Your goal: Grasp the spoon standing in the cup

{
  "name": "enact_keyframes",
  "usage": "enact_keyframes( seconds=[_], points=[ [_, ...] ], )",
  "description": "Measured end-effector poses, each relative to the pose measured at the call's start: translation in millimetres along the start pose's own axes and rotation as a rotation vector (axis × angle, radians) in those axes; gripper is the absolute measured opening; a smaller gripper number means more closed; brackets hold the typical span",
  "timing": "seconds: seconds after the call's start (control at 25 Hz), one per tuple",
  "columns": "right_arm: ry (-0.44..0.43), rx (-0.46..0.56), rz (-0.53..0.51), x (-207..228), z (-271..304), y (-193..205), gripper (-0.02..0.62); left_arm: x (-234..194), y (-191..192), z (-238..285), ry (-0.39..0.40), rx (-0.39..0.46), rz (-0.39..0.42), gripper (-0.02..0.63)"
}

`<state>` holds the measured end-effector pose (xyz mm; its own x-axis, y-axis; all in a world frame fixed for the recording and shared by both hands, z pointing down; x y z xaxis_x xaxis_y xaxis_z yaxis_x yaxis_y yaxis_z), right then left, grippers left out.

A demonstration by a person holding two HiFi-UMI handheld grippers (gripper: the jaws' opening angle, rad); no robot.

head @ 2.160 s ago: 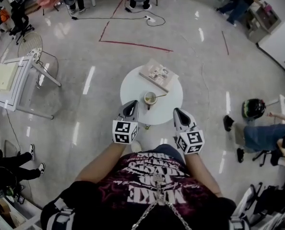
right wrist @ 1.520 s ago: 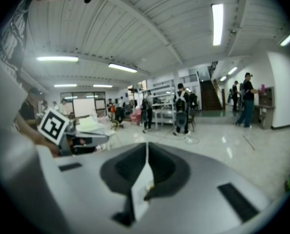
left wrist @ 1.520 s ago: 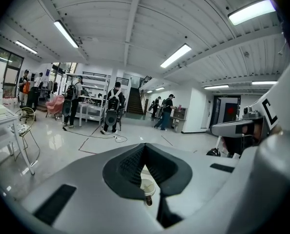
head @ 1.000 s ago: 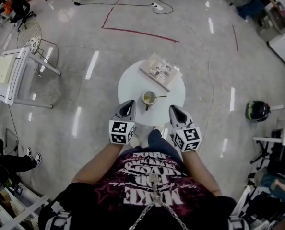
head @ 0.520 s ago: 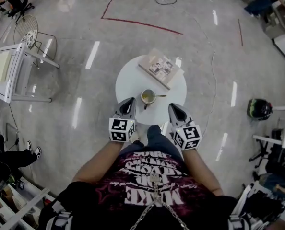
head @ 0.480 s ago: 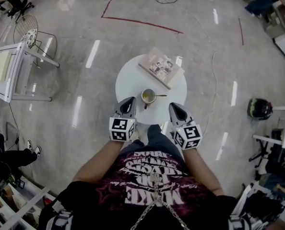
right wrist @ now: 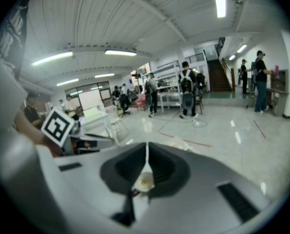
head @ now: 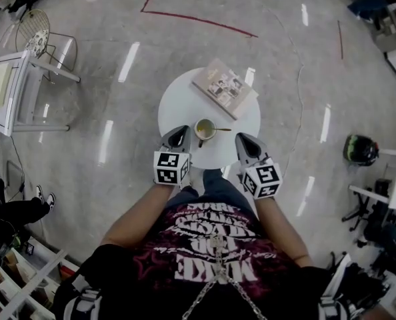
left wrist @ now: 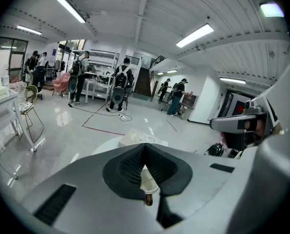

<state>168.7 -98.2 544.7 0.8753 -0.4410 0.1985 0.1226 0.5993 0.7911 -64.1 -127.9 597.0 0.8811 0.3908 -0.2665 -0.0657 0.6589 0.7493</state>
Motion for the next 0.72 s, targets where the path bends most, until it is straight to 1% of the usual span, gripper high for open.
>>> enact_keyframes(
  seconds=[0.16,0.32,0.56,0.72],
  points=[
    [-0.004,-0.032,-0.004,8,9,-2,0.035,-6,0,7,-0.010,-0.033,-0.029,0.025],
    [-0.032,-0.060,-0.003,13,17,-6,0.035,-11,-2,9,-0.024,-0.047,-0.051,0.025],
    [-0.098,-0.093,-0.027,23,33,-13,0.035,-13,-6,15,-0.062,-0.066,-0.084,0.025],
    [-0.157,-0.142,-0.047,37,39,-10,0.035,-11,-10,18,-0.097,-0.068,-0.095,0.025]
  ],
)
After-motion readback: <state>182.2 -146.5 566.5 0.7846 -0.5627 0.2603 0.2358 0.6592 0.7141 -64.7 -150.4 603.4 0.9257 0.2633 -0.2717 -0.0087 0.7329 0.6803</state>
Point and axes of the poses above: the fingertips, and each gripper's own axes: z forward along the fingers, x to its right, y out of its underside, the point moved 8 cm from there along -z, backward along the fingers, and after that the axes turned 7 degrees about -x, right-handed, at the moved point
